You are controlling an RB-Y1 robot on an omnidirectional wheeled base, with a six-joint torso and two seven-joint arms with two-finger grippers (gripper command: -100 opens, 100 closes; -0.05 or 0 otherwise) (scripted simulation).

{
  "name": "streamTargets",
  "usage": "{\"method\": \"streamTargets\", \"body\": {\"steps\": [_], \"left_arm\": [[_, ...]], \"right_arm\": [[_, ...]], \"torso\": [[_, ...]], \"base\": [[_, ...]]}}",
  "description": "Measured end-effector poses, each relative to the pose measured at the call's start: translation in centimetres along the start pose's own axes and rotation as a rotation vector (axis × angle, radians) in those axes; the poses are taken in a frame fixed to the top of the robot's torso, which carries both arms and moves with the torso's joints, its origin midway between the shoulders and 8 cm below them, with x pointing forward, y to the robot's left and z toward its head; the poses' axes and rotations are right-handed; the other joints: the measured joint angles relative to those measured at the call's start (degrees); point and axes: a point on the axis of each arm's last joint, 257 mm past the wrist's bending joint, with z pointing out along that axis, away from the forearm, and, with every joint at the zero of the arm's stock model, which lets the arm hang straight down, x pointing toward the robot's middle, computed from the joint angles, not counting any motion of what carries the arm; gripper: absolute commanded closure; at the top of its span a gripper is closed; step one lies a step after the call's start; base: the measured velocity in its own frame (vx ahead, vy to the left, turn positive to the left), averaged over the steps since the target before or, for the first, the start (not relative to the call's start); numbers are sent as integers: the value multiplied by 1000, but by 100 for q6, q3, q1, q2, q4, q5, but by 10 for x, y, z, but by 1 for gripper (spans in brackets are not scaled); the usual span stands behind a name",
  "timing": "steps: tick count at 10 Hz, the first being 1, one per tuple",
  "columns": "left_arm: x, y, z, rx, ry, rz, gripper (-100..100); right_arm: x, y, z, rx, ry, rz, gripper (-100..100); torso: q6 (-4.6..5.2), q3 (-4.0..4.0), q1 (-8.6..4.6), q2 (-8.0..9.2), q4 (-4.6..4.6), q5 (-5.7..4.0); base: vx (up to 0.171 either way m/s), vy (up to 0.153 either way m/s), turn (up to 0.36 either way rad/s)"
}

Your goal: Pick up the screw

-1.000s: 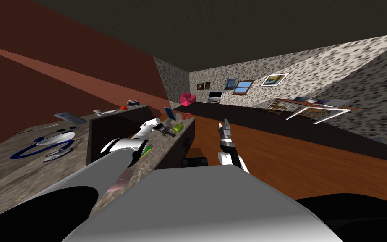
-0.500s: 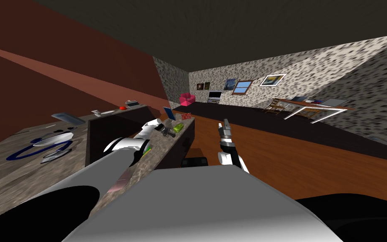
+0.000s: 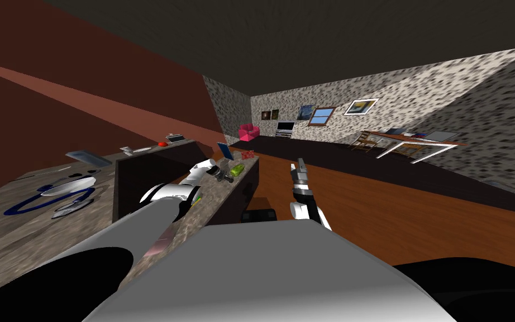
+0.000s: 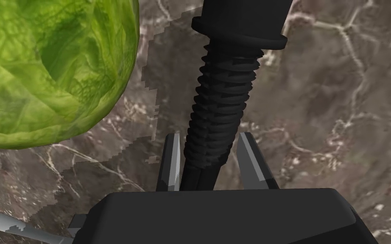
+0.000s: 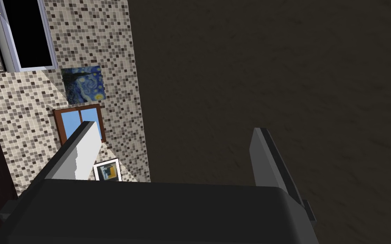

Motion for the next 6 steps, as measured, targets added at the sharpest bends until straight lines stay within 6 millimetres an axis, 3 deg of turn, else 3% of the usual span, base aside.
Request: {"method": "streamTargets", "body": {"steps": [1, 2, 3, 5, 6], "left_arm": [[0, 0, 0, 0, 0, 0, 100], [0, 0, 0, 0, 0, 0, 0], [0, 0, 0, 0, 0, 0, 100], [-3, -4, -12, 3, 0, 4, 100], [-3, -4, -14, 2, 0, 3, 0]], "right_arm": [[0, 0, 0, 0, 0, 0, 0], [0, 0, 0, 0, 0, 0, 0], [0, 0, 0, 0, 0, 0, 0], [0, 0, 0, 0, 0, 0, 0], [0, 0, 0, 0, 0, 0, 0]], "torso": [[0, 0, 0, 0, 0, 0], [1, 0, 0, -1, 0, 0], [1, -1, 0, -1, 0, 0], [-1, 0, -5, -2, 2, -4], [2, -1, -3, -1, 0, -1]], "base": [[0, 0, 0], [0, 0, 0], [9, -8, 42], [9, -9, 25], [0, 0, 0]]}}
